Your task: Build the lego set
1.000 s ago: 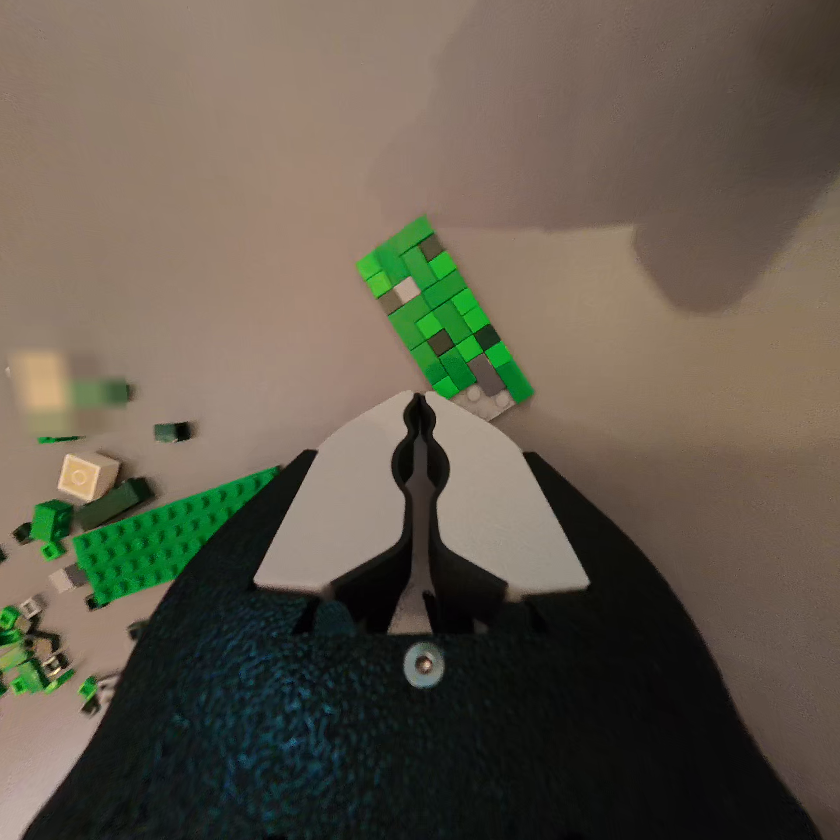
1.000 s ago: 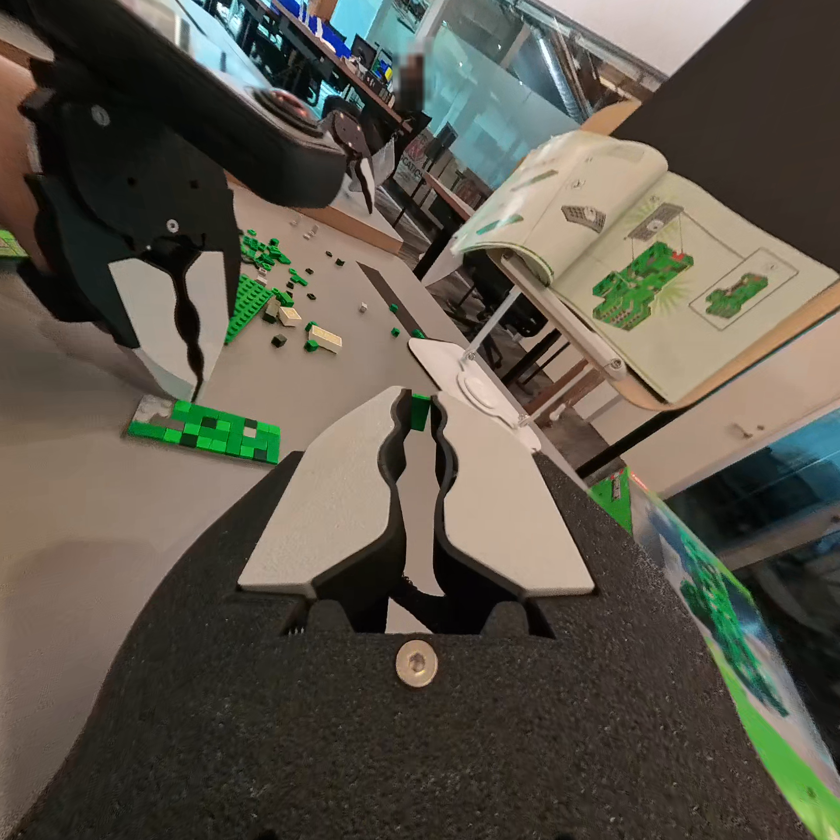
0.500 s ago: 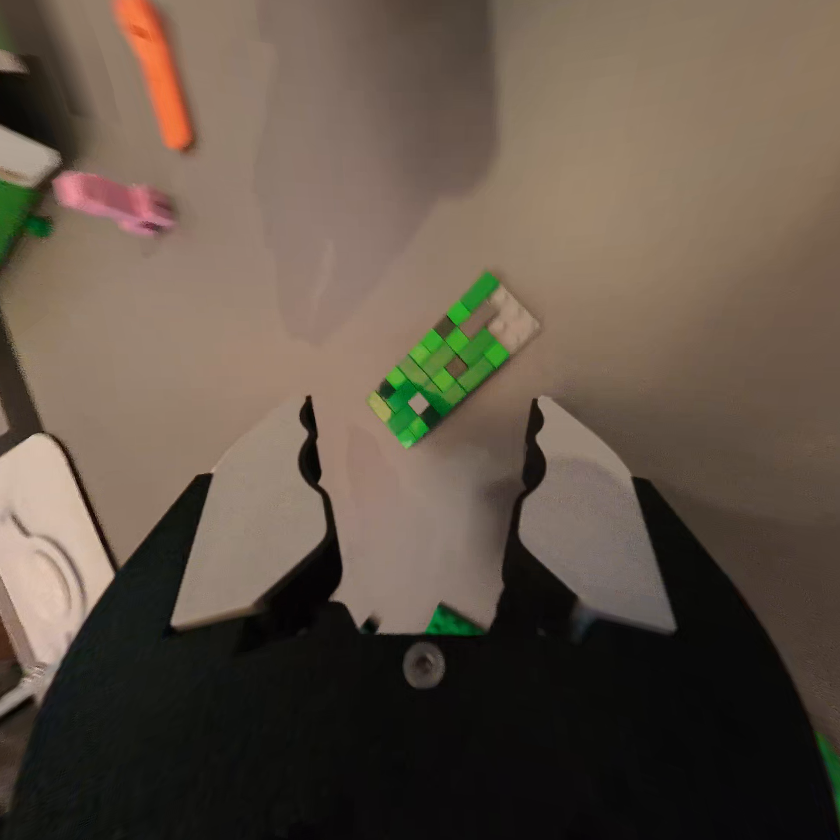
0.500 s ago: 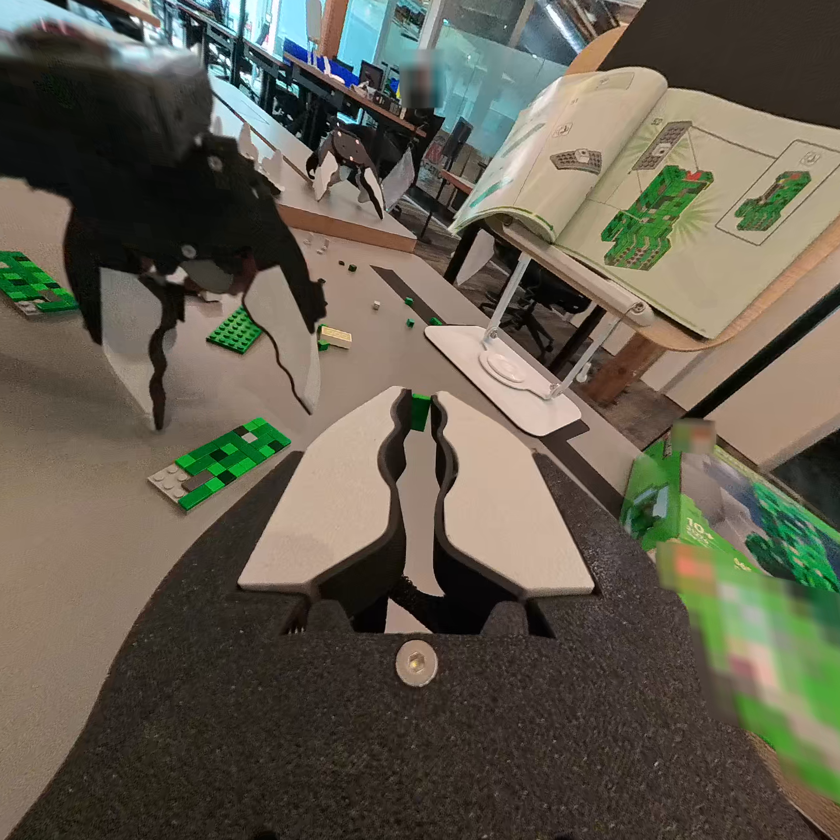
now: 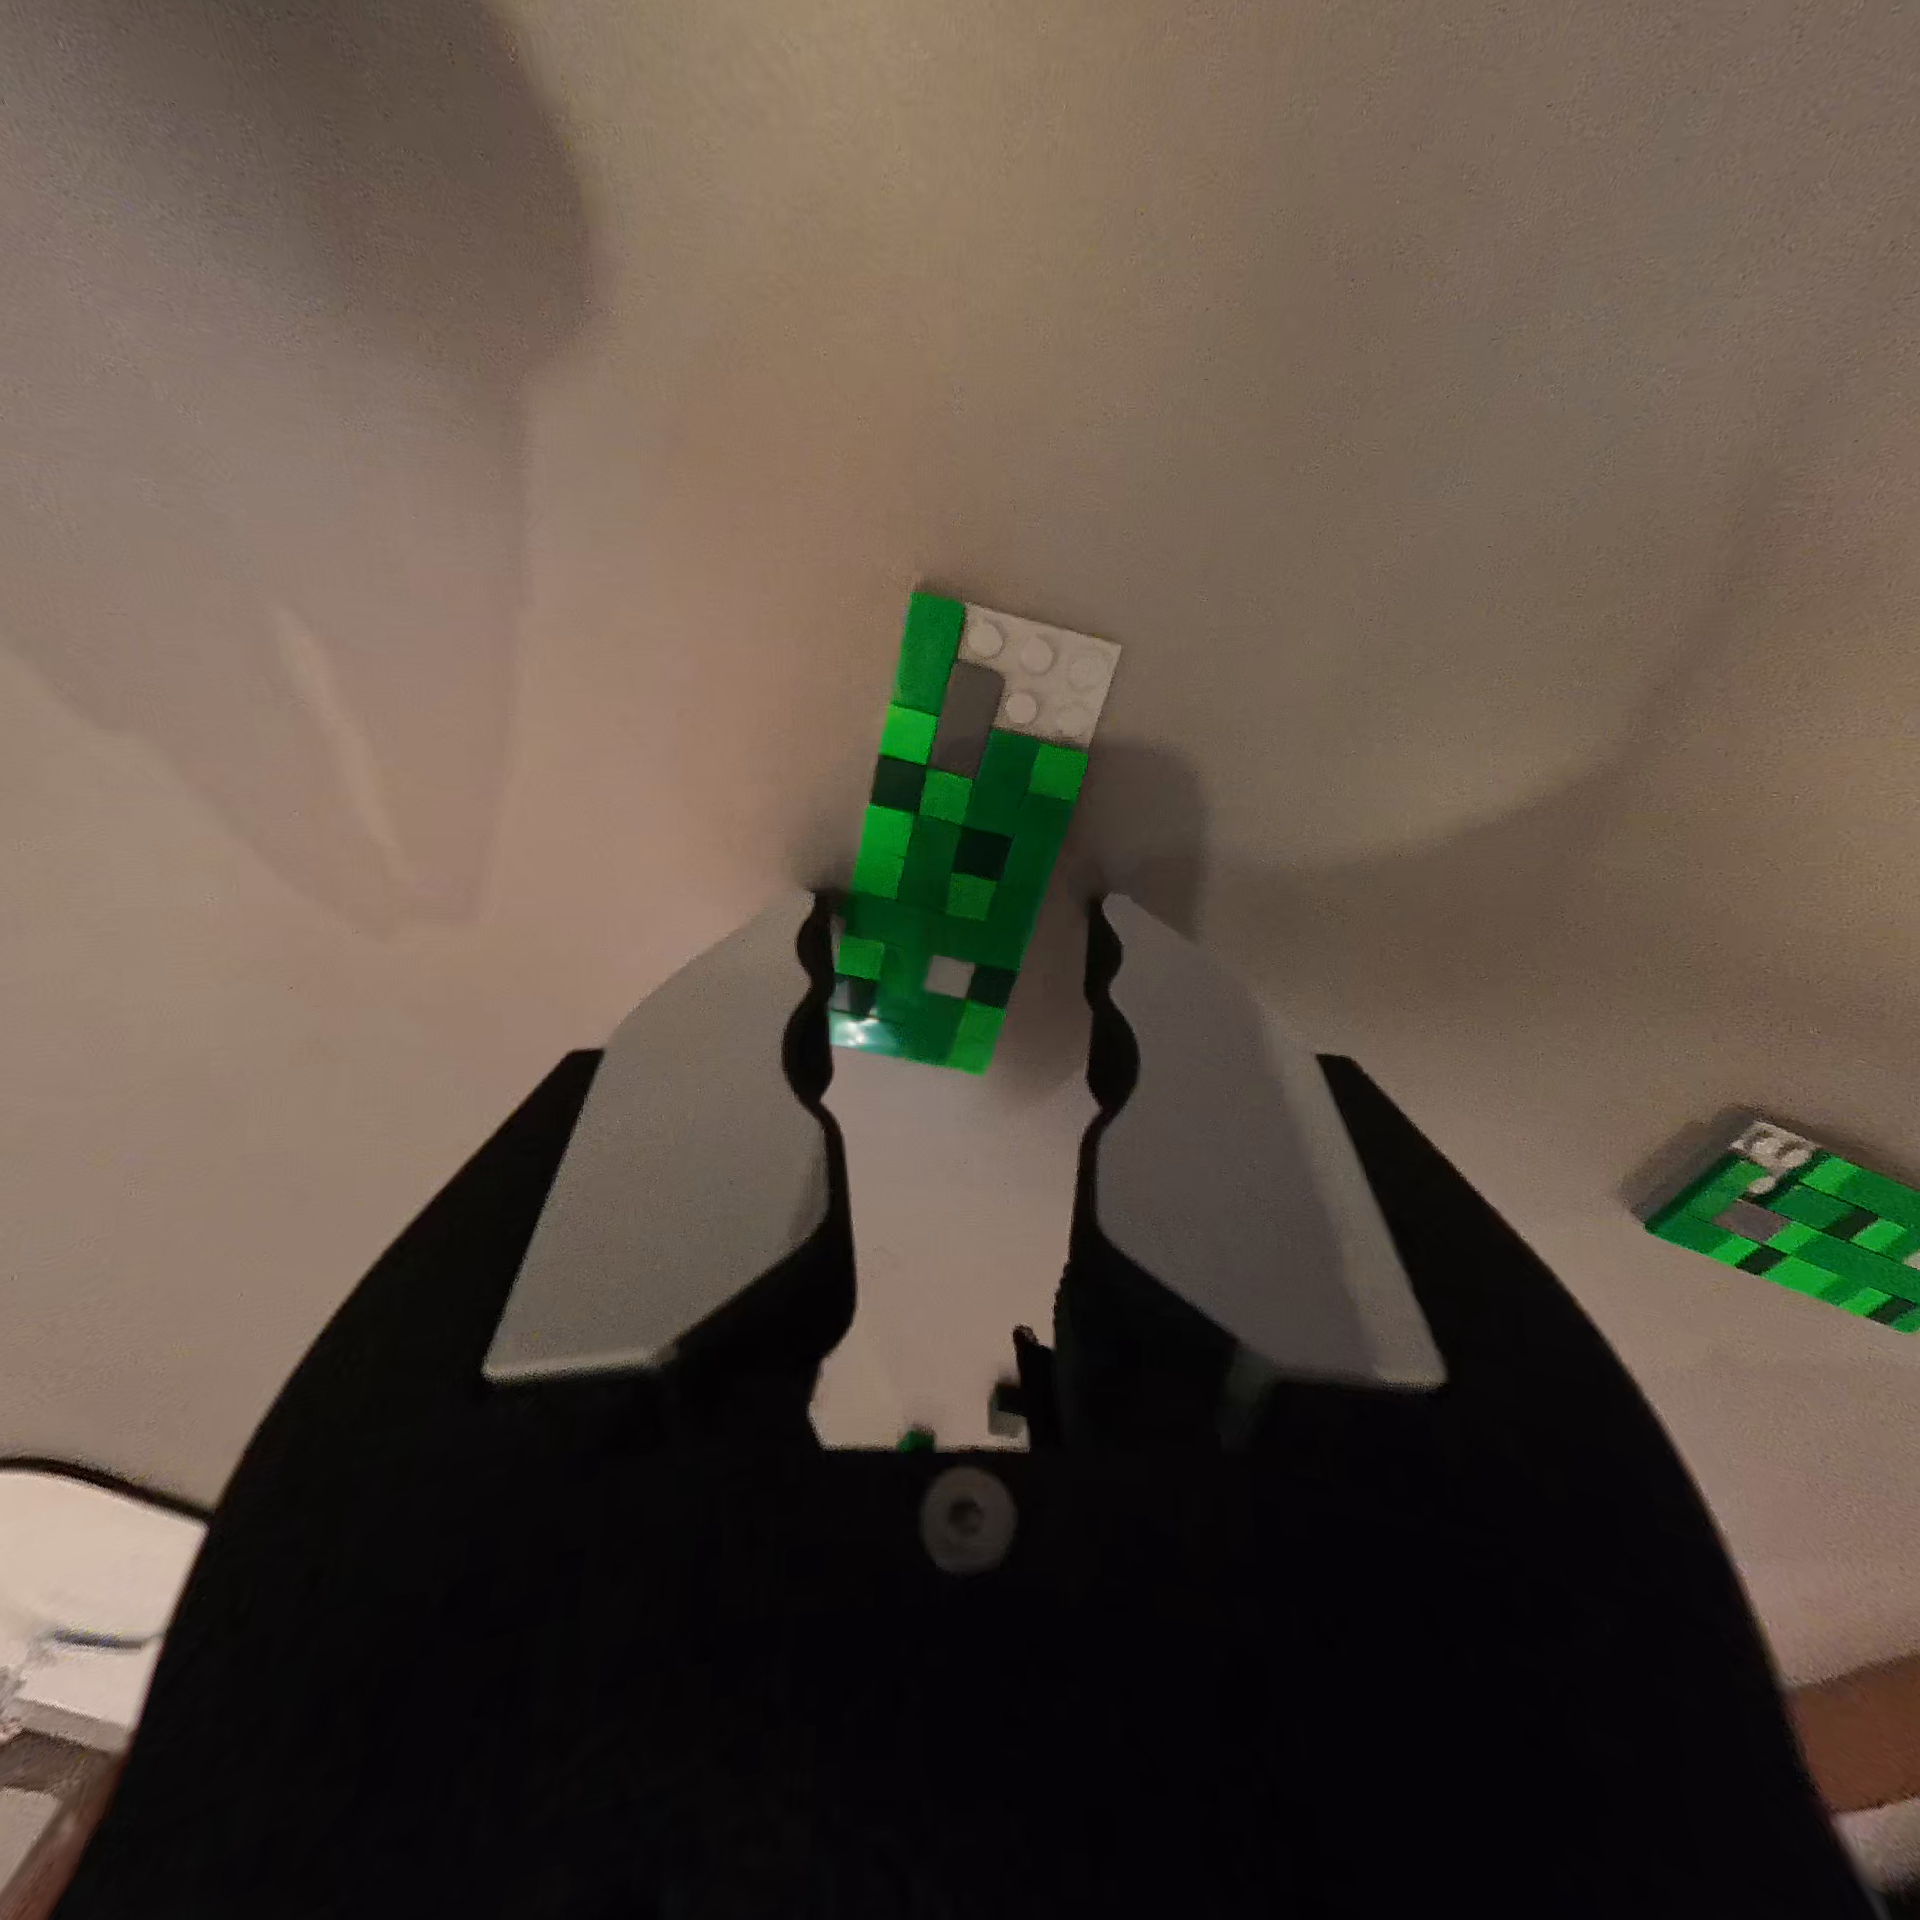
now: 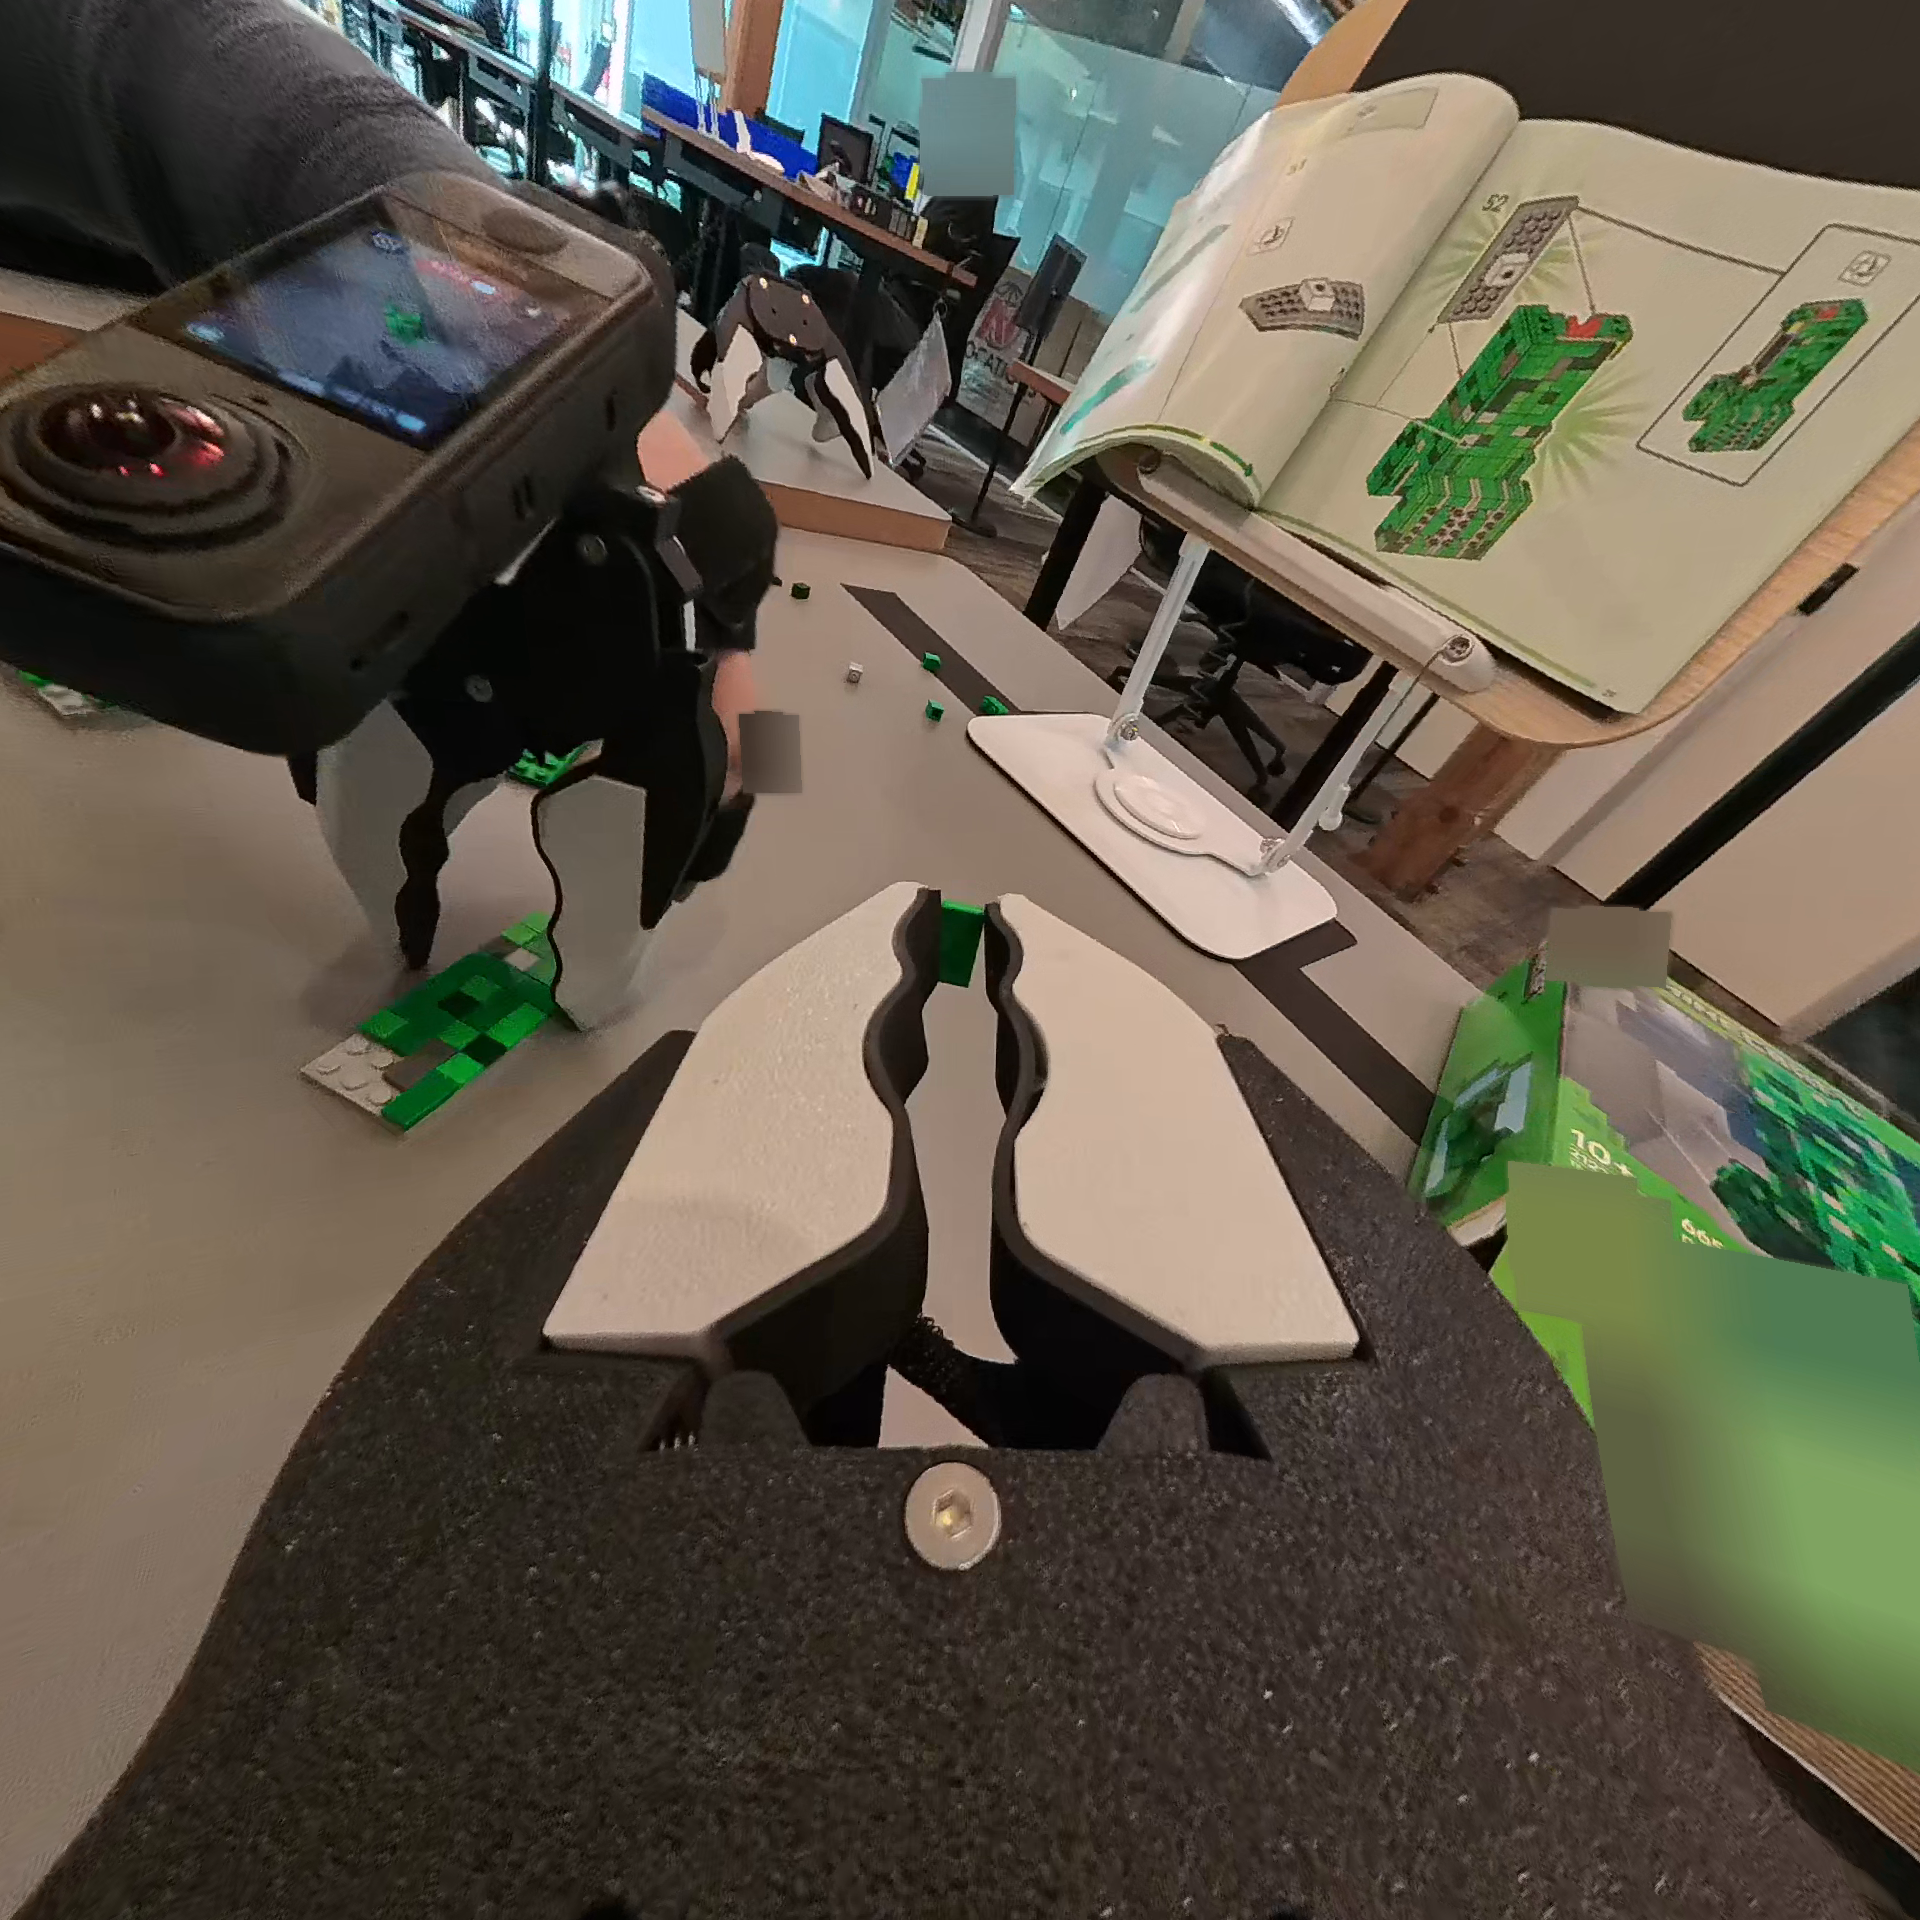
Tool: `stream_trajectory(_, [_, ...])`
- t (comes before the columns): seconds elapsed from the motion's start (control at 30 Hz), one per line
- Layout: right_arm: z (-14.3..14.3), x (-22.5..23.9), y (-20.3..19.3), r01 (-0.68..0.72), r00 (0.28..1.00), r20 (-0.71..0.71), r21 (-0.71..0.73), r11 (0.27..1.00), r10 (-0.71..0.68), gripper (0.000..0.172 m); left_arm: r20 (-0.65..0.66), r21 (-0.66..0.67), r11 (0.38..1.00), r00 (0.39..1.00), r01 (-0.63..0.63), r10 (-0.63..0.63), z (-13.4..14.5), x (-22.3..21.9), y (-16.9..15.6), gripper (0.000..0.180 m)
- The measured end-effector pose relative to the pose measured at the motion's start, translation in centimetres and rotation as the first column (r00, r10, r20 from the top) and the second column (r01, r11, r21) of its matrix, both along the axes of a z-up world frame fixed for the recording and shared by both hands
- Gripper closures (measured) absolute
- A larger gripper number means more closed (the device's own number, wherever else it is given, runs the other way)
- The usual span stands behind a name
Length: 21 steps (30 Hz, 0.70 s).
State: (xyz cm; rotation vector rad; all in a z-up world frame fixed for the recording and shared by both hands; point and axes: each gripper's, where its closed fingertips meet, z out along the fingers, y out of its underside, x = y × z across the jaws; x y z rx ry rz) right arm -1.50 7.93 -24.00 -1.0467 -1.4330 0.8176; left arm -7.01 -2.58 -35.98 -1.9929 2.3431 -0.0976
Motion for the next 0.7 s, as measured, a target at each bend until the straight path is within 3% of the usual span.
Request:
stream_trajectory(0.1, [-0.2,0.0,-0.1,-0.007,1.0,0.009,-0.002,1.0,0.007,0.164,-0.051,0.009,0.998,0.996,-0.067,0.068,0.0,-0.5,-0.1,0.147])
stream_trajectory(0.23, [-1.3,-0.8,0.8,0.035,0.99,0.138,-0.027,0.999,-0.031,0.164,-0.023,0.12,0.935,0.94,-0.335,0.34,0.3,-1.4,0.8,0.147])
stream_trajectory(0.33, [-4.1,-0.8,1.0,0.15,0.909,0.403,-0.077,0.986,-0.107,0.164,0.116,0.157,0.784,0.799,-0.601,0.589,1.2,-2.5,0.4,0.147])
stream_trajectory(0.43, [-6.1,-0.8,0.1,0.303,0.789,0.587,-0.119,0.946,-0.179,0.164,0.248,0.205,0.526,0.564,-0.825,0.788,2.3,-5.1,-0.4,0.148])
stream_trajectory(0.53, [-7.4,-1.7,-2.3,0.308,0.727,0.671,-0.129,0.943,-0.146,0.164,0.427,0.229,0.306,0.377,-0.924,0.822,3.5,-7.2,-0.8,0.148])
stream_trajectory(0.63, [-8.4,-2.6,-3.9,0.296,0.677,0.726,-0.121,0.947,-0.119,0.164,0.508,0.173,0.19,0.253,-0.966,0.823,3.3,-8.6,-1.1,0.148])
stream_trajectory(0.7, [-9.2,-2.6,-4.8,0.301,0.617,0.78,-0.106,0.948,-0.108,0.164,0.528,0.12,0.197,0.231,-0.973,0.817,2.8,-8.6,-1.2,0.148])
